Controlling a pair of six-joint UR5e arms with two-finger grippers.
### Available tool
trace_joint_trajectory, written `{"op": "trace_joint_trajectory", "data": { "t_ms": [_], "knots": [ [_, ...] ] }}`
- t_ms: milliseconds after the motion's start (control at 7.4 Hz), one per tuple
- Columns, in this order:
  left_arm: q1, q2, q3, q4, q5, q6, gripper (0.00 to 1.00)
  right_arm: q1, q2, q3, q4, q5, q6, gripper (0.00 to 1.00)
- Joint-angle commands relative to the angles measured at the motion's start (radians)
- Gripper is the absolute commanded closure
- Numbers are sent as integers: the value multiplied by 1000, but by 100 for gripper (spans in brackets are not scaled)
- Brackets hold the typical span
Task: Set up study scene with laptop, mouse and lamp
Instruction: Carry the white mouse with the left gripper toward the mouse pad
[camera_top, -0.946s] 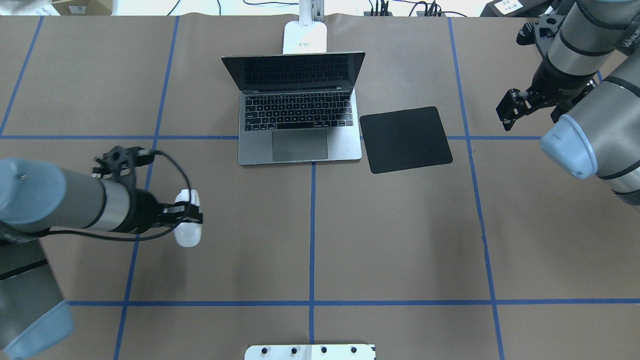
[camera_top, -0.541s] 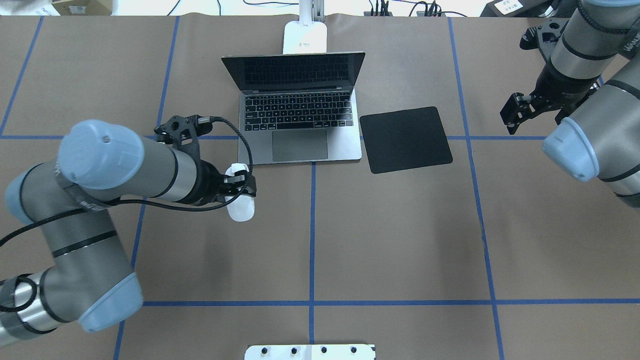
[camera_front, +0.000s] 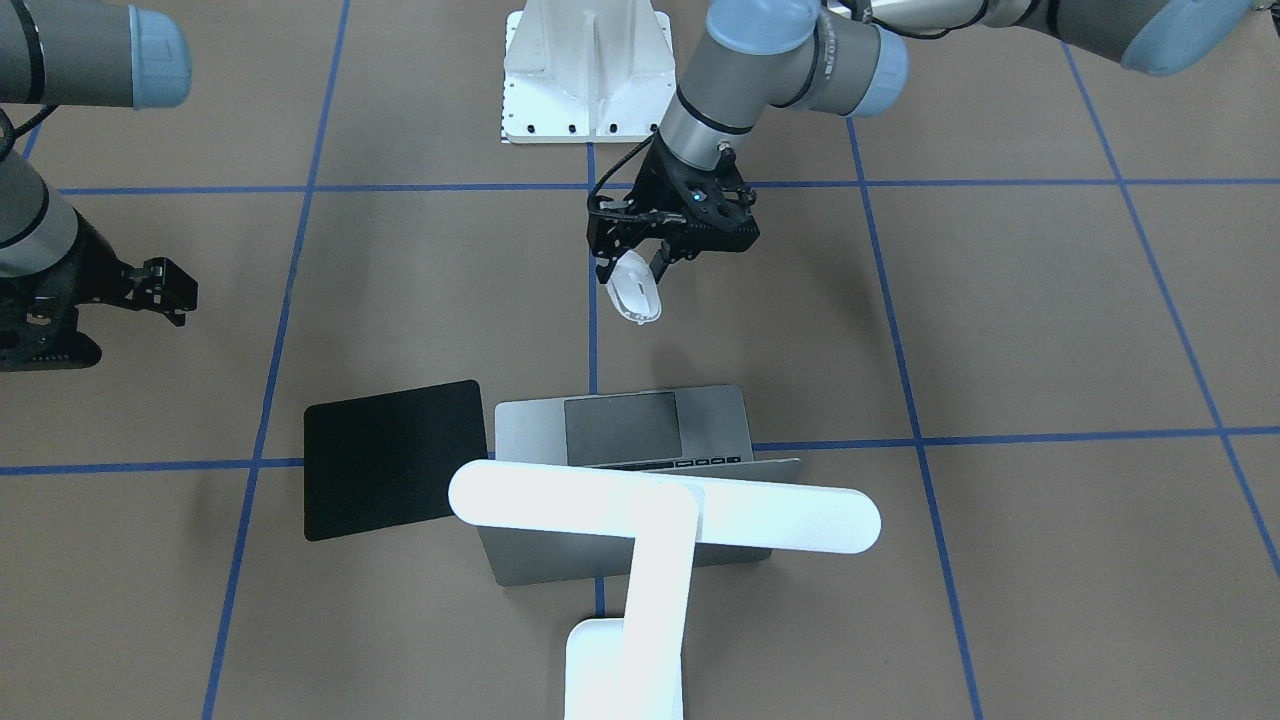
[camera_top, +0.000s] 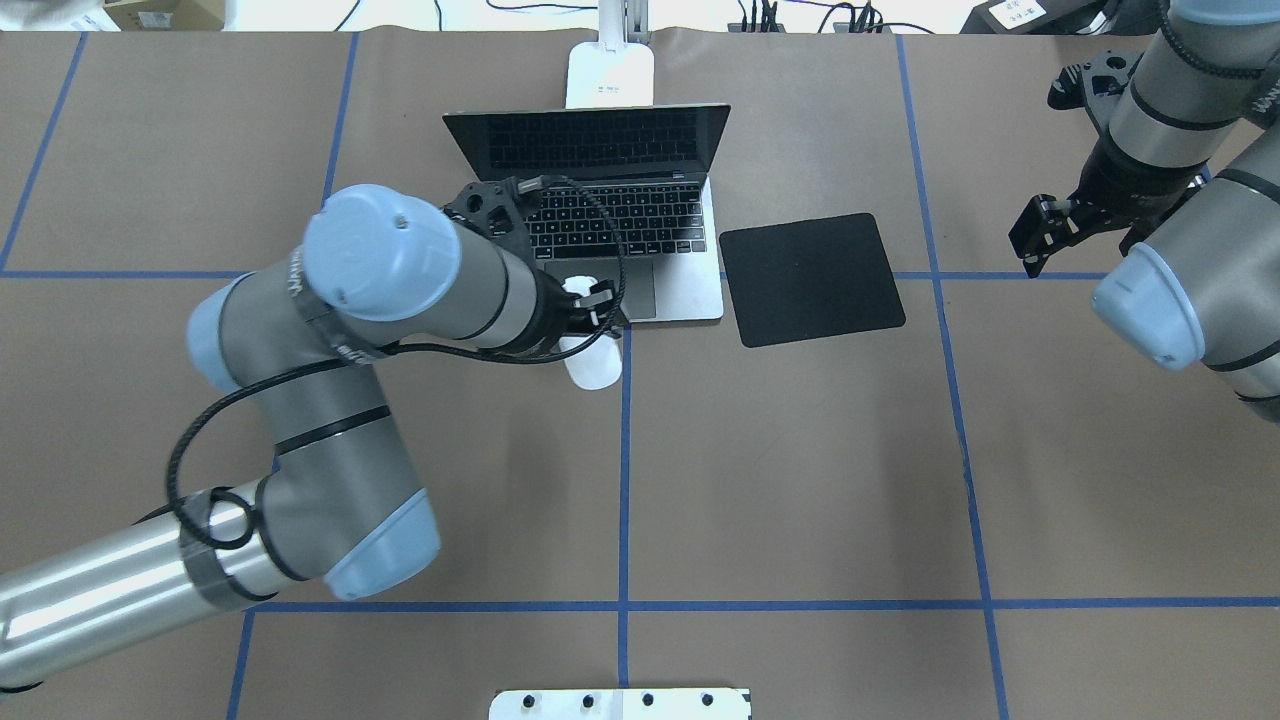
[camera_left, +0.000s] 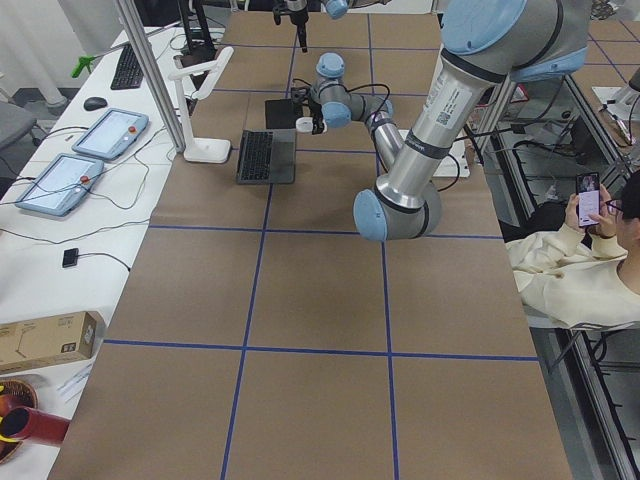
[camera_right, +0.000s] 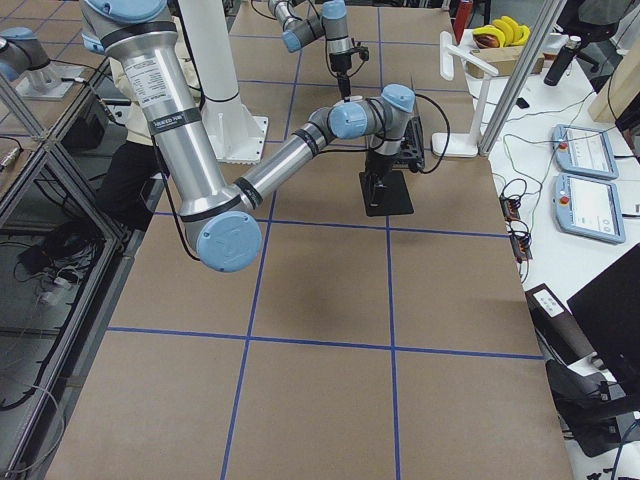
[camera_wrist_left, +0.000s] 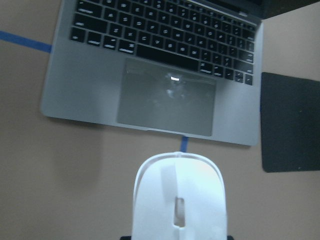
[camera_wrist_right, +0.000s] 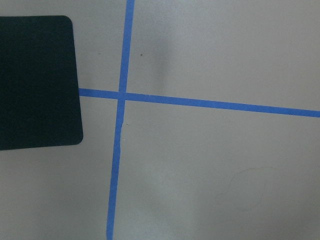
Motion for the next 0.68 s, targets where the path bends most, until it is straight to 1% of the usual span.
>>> {"op": "trace_joint_trajectory", "data": {
  "t_ms": [0,135,270,405,541],
  "knots": [
    [9,-175,184,-14,59,-51,100,-2,-1,2,3,3,0,0],
    [14,-249,262,-23,97,-56,100,-2,-7,12,3,1,8,0],
    [48,-320,345,-28,164,-59,100,-2,-7,9,3,1,9,0],
    [77,-377,442,-69,238,-86,100,-2,-7,2,6,1,11,0],
    [85,-441,563,-124,287,-91,100,-7,-8,5,6,-2,14,0]
  ]
}}
